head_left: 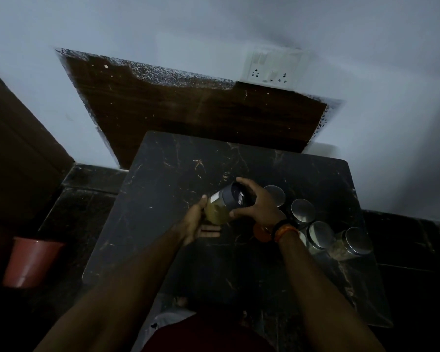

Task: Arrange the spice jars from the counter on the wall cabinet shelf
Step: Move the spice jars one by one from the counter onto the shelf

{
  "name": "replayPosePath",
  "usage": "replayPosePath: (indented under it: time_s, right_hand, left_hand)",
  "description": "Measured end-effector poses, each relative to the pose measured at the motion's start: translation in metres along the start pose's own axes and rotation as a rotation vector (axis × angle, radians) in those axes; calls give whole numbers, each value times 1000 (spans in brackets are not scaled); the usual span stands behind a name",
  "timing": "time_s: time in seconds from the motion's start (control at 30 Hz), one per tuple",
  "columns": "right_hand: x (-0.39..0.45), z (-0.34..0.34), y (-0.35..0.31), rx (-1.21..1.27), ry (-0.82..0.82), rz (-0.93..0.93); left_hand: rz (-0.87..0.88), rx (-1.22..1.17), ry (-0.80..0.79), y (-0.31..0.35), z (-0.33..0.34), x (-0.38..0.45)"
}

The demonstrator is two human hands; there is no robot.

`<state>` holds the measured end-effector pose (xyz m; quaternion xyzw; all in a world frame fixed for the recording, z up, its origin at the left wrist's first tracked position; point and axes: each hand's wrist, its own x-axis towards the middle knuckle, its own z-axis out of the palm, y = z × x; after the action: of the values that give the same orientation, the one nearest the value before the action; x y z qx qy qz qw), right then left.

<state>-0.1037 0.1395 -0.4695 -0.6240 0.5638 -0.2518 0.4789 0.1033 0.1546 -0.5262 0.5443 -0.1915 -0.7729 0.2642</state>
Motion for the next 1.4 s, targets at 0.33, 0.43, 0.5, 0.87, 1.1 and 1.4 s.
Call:
replayPosePath:
  time_s: [0.33,0.43,0.5,0.87,1.1,1.4]
  right_hand:
    - [-13,-20,-8,307,37,-31]
    - [-18,-22,-9,393,94,-21]
    - [-21,-23,-10,419,123,-15]
    - [-21,-41,-20,641,255,34]
    - [-14,-52,-27,728,225,-30]
    - [6,-84,-76,687,213,-151]
  left_hand:
    - [95,-441,-258,-7,13,-14]
    - [193,-474,-298,-9,22,-18]
    - [246,-449,-319,-7,30,-20]
    - [415,-262,-334,13,71,-45]
    - [435,-277,-335,22,79,-53]
    - [532,-236,-421,71,102,-65]
